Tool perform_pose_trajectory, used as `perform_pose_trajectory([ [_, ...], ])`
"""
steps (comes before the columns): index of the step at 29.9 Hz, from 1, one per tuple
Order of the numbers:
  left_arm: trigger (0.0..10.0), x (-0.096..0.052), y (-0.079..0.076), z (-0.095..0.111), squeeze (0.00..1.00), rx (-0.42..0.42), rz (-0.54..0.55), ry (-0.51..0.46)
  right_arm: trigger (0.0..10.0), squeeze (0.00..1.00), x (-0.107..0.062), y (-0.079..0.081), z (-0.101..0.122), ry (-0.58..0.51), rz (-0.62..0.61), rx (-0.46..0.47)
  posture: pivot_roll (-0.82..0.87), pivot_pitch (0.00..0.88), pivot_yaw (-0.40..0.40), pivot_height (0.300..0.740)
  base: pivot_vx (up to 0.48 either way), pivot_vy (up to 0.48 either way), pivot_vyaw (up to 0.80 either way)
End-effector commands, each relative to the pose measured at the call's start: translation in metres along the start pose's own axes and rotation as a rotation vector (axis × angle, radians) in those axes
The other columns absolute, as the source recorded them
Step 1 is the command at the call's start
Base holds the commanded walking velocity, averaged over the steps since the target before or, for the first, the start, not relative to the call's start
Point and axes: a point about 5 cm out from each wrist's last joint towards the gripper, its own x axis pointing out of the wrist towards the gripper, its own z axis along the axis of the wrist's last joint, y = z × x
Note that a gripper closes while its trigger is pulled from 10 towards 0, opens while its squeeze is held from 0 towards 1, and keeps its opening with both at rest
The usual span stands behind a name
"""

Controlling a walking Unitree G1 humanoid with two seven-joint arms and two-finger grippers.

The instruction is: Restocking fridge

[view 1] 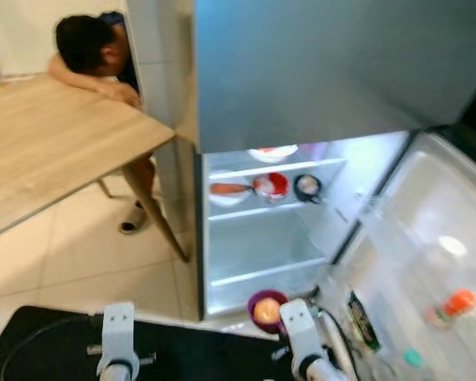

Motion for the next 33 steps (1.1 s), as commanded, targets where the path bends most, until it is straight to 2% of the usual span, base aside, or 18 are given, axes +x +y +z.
perform_pose_trajectory([
  [1,10.0,0.0011,-0.0002,0.0019,0.0,0.009,-0.005,-0.004,10.0,0.0,0.0006,-0.0011,0.0026,-0.015,0.005,-0.013,-0.05,0.061,-0.018,0.731,0.334,0.0,0.0],
  [5,10.0,0.001,-0.0003,0.0019,0.0,0.009,-0.005,-0.005,10.0,0.0,0.0007,-0.0006,0.0025,-0.013,0.003,-0.009,-0.05,0.061,-0.019,0.731,0.332,0.0,0.6],
  [6,10.0,0.0007,-0.0009,0.0015,0.0,0.009,-0.007,-0.004,10.0,0.0,0.0011,-0.0033,0.0023,-0.004,-0.027,0.014,-0.05,0.061,-0.019,0.731,0.326,0.0,0.0],
  [14,10.0,0.0009,-0.002,0.0003,0.0,0.027,-0.036,0.011,10.0,0.0,0.0006,-0.0057,0.0,0.013,-0.04,0.035,-0.05,0.057,-0.016,0.731,0.319,0.0,0.0],
  [18,10.0,0.0017,-0.0016,0.0014,0.0,0.043,-0.046,0.01,10.0,0.0,0.0002,-0.0071,0.0007,0.002,-0.044,0.019,-0.06,0.059,-0.012,0.731,0.306,0.0,-0.77],
  [21,10.0,0.002,-0.0017,0.0023,0.0,0.041,-0.045,0.004,10.0,0.0,-0.0001,-0.0074,0.0006,-0.001,-0.048,0.017,-0.06,0.061,-0.011,0.731,0.293,0.0,0.0],
  [25,10.0,0.0012,-0.0044,0.0059,0.0,0.029,-0.034,-0.039,10.0,0.0,-0.0008,-0.007,-0.0012,0.005,-0.052,0.02,-0.06,0.064,-0.013,0.731,0.0,0.0,0.0],
  [33,10.0,-0.0004,-0.004,0.0044,0.0,0.015,-0.014,-0.045,10.0,0.0,-0.0015,-0.0067,-0.0024,0.007,-0.049,0.02,-0.05,0.066,-0.017,0.731,0.0,0.0,0.0],
])
